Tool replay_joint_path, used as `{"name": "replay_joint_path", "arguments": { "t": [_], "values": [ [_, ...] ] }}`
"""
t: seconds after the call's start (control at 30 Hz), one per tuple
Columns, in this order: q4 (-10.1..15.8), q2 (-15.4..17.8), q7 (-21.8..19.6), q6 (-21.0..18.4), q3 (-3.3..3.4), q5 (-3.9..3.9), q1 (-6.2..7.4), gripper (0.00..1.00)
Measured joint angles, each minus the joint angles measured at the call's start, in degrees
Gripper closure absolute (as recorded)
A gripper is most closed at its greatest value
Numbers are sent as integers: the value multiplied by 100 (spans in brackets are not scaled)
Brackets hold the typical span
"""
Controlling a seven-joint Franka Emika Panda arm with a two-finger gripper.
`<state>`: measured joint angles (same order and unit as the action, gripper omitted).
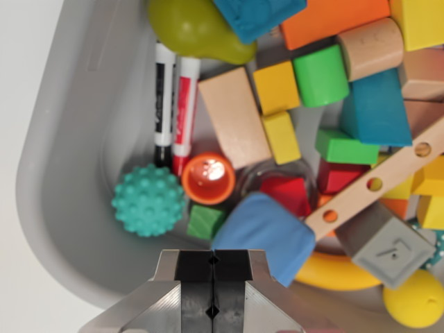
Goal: Pick an object from the bin
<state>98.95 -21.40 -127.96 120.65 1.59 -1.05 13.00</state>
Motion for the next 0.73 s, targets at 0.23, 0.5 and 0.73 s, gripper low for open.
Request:
{"name": "replay_joint_path", "arguments": {
  "t": [0.23, 0.5, 0.73],
  "values": [
    [-120, 97, -4, -226, 1, 3, 0, 100],
    [-203, 163, -7, -382, 1, 6, 0, 100],
    [-212, 170, -8, -391, 1, 6, 0, 100]
  ]
}}
